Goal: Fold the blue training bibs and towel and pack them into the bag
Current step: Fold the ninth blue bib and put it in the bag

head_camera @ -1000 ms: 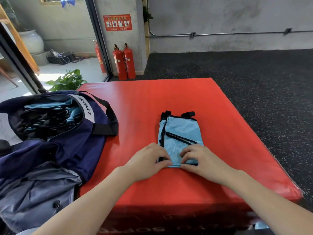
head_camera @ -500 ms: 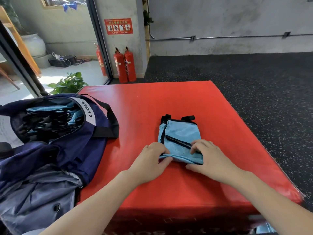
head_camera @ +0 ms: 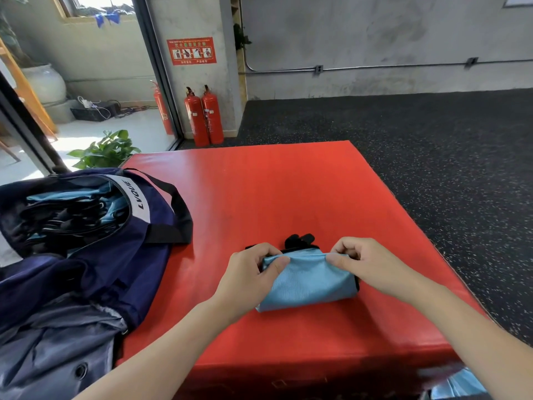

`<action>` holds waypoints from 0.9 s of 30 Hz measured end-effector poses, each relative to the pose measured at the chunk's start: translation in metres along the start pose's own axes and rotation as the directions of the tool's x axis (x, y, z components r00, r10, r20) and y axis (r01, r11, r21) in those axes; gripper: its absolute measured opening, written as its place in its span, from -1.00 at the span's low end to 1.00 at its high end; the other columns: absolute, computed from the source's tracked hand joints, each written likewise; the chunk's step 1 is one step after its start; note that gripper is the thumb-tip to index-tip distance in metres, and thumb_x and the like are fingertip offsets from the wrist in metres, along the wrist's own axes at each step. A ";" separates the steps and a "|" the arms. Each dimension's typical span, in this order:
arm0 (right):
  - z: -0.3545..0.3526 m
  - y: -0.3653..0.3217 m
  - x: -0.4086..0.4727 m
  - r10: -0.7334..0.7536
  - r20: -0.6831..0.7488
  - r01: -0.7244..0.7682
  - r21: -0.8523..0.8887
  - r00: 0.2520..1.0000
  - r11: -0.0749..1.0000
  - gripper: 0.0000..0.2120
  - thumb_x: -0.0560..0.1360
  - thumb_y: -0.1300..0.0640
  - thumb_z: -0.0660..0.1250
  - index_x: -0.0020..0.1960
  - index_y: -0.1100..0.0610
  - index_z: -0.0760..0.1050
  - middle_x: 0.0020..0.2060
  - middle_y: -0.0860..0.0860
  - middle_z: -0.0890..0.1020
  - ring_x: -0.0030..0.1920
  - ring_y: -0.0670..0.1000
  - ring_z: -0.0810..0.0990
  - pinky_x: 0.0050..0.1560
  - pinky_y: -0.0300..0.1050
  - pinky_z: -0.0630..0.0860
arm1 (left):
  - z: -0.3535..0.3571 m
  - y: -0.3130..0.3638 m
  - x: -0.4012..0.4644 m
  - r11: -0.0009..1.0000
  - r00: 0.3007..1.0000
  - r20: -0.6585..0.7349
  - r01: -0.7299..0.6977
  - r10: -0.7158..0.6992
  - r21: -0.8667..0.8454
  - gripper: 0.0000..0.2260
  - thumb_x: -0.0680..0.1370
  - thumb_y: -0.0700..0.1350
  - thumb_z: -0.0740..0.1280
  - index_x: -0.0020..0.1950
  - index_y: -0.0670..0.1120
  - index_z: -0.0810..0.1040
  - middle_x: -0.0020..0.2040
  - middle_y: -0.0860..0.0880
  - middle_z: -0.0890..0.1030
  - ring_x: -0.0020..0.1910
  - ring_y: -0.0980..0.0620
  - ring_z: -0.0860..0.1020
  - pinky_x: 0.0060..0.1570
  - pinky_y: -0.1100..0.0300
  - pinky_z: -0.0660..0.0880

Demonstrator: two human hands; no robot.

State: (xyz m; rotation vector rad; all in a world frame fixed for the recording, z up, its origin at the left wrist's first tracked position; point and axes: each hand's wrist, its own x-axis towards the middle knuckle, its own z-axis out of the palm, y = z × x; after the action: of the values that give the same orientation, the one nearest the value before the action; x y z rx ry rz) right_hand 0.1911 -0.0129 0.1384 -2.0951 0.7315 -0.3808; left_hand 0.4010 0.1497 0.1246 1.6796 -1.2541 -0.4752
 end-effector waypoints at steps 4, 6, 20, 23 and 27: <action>0.013 -0.001 0.010 0.022 -0.067 -0.019 0.049 0.998 0.999 -0.80 0.55 -0.10 0.41 -0.15 0.01 0.59 -0.35 -0.12 0.60 -0.32 -0.14 0.46 -0.20 -0.10 0.34 | 0.001 -0.002 0.004 0.997 0.995 -0.078 0.063 -0.060 0.037 -0.85 0.58 -0.03 0.41 -0.19 0.06 0.59 -0.36 0.03 0.56 -0.42 0.18 0.36 -0.37 0.28 0.31; 0.019 0.000 0.018 0.032 -0.127 -0.025 0.060 0.991 0.998 -0.79 0.52 -0.13 0.44 -0.15 0.00 0.59 -0.34 -0.10 0.64 -0.31 -0.16 0.48 -0.21 -0.10 0.35 | 0.001 -0.003 0.005 0.993 0.989 -0.120 0.094 -0.085 0.068 -0.84 0.58 -0.03 0.40 -0.21 0.05 0.57 -0.37 0.08 0.57 -0.43 0.18 0.37 -0.39 0.31 0.30; 0.041 0.018 0.049 0.118 -0.248 -0.160 -0.158 0.962 0.974 -0.79 0.44 -0.21 0.48 -0.15 -0.09 0.60 -0.24 -0.10 0.65 -0.17 -0.11 0.61 -0.11 -0.01 0.55 | -0.001 -0.022 0.018 0.856 0.988 -0.152 0.079 -0.001 0.511 -0.92 0.52 -0.03 0.41 -0.01 0.11 0.57 -0.01 0.20 0.50 0.04 0.09 0.48 0.01 0.11 0.45; 0.041 0.015 0.051 0.143 -0.243 -0.192 -0.190 0.959 0.963 -0.77 0.44 -0.23 0.47 -0.13 -0.08 0.60 -0.21 -0.12 0.65 -0.14 -0.10 0.61 -0.10 0.01 0.56 | -0.001 -0.030 0.025 0.772 0.949 0.079 -0.296 0.306 0.562 -0.83 0.53 -0.15 0.37 0.05 0.08 0.64 0.16 0.13 0.55 0.24 0.05 0.46 0.18 0.08 0.37; 0.040 0.014 0.050 0.170 -0.241 -0.223 -0.213 0.956 0.951 -0.75 0.44 -0.29 0.44 -0.11 -0.12 0.57 -0.17 -0.16 0.64 -0.14 -0.11 0.60 -0.17 -0.05 0.51 | 0.002 -0.021 0.025 0.789 0.929 0.306 -0.346 0.210 0.508 -0.79 0.64 -0.05 0.26 0.19 0.14 0.64 0.27 0.19 0.55 0.30 0.21 0.44 0.36 0.16 0.24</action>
State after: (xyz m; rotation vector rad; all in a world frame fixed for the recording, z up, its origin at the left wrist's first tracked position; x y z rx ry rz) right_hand 0.2454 -0.0249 0.1036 -2.1973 1.1587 -0.4356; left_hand 0.4206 0.1272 0.1117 1.8943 -1.9270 -0.1221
